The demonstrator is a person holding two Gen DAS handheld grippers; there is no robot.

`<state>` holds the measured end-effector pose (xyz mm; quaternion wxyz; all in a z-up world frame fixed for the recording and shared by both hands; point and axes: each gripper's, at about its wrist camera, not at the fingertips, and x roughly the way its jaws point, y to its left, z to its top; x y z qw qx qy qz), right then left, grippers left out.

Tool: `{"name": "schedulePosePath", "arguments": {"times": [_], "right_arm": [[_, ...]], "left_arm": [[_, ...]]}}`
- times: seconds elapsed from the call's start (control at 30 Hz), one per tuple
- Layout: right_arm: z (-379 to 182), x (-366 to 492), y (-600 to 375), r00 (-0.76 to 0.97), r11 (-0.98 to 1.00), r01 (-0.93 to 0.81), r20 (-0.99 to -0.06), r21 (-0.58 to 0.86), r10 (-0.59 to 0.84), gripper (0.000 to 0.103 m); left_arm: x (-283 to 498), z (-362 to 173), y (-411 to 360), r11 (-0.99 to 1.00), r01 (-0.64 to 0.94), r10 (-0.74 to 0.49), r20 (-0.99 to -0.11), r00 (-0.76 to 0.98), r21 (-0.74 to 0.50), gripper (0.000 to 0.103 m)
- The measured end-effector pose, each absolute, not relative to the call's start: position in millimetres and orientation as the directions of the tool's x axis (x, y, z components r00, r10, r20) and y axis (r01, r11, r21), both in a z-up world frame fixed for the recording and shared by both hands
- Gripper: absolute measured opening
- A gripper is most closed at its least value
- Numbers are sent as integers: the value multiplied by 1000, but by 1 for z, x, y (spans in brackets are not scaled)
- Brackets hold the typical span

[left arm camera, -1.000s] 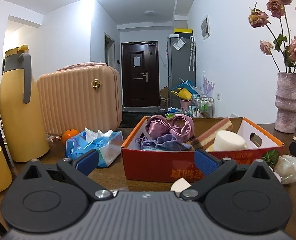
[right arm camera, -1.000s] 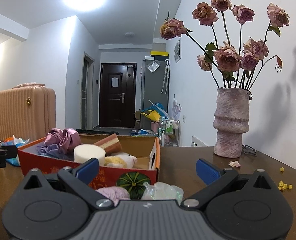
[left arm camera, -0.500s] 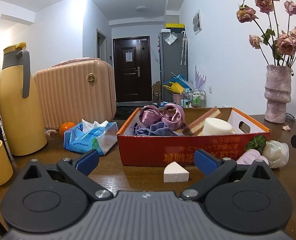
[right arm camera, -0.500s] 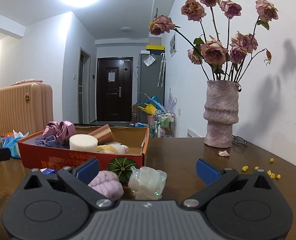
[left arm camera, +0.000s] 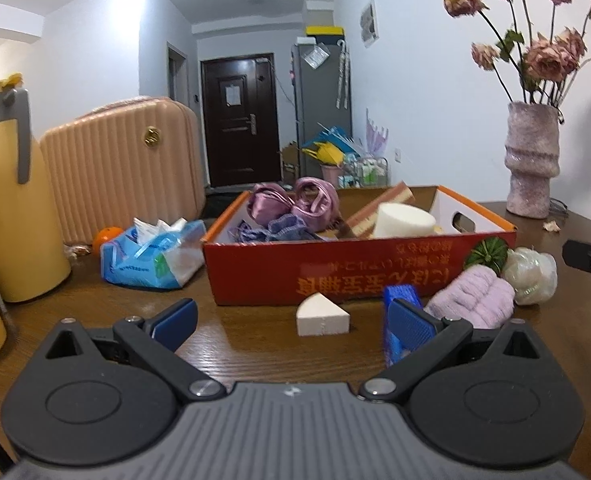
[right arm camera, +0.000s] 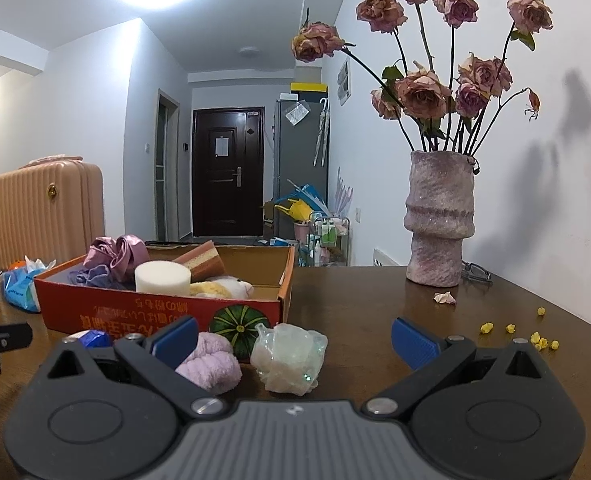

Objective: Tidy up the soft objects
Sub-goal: 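Move the left tool to the blue rectangular packet while the right approaches the pink fuzzy towel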

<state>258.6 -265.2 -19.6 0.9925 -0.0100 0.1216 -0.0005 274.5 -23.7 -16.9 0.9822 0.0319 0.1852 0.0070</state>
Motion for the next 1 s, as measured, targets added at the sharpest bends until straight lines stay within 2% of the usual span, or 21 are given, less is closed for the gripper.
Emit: {"name": "schedulePosePath", "arguments": {"times": [0.43, 0.67, 1.0], "right_arm": [[-23, 267, -281, 958, 1000, 28, -284, -13, -30, 103], [-23, 268, -288, 957, 999, 40, -287, -10, -41, 103], [-24, 269, -290, 955, 999, 50, -293, -3, -49, 103]], "left_arm": [[286, -23, -39, 997, 75, -60, -432, 900, 18, 103], [285, -19, -49, 997, 73, -69, -403, 913, -5, 103], [301, -22, -74, 995, 96, -92, -448, 889, -14, 103]]}}
